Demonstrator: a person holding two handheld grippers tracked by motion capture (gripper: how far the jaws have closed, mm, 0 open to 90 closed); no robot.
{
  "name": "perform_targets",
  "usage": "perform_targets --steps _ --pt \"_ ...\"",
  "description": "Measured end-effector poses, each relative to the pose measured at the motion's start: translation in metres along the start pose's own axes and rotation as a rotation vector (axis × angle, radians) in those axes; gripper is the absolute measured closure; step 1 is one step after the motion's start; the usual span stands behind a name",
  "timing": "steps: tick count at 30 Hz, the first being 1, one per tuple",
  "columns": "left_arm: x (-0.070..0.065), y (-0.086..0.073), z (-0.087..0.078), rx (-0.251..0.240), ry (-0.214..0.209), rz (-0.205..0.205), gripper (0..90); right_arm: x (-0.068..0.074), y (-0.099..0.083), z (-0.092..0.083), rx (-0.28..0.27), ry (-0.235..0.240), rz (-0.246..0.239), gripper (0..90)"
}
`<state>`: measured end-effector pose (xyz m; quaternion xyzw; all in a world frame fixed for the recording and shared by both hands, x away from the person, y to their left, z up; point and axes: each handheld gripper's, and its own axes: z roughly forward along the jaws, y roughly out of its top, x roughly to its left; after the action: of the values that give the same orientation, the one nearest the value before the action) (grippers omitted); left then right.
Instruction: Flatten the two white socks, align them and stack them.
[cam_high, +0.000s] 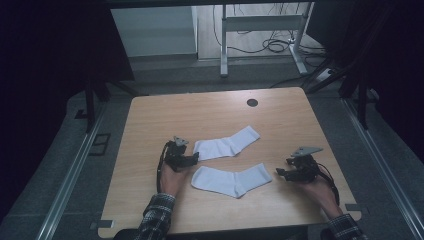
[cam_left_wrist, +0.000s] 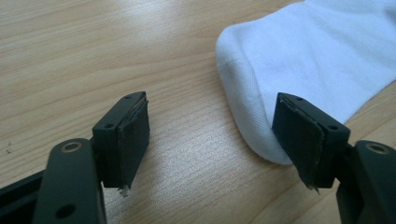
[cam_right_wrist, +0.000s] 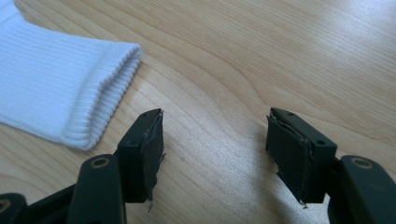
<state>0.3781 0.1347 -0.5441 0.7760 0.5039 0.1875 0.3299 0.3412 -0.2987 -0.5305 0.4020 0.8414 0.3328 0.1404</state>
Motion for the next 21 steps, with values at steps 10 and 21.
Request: perform_targets --steps 10,21 --pt "0.000 0.000 0.000 0.000 0.001 0.000 28.1 -0.009 0.032 0.006 -0.041 -0.025 0.042 38.1" --pt "0.000 0.000 0.000 0.002 0.000 0.002 28.1 -0.011 0.078 0.040 -0.043 -0.034 0.036 52.6"
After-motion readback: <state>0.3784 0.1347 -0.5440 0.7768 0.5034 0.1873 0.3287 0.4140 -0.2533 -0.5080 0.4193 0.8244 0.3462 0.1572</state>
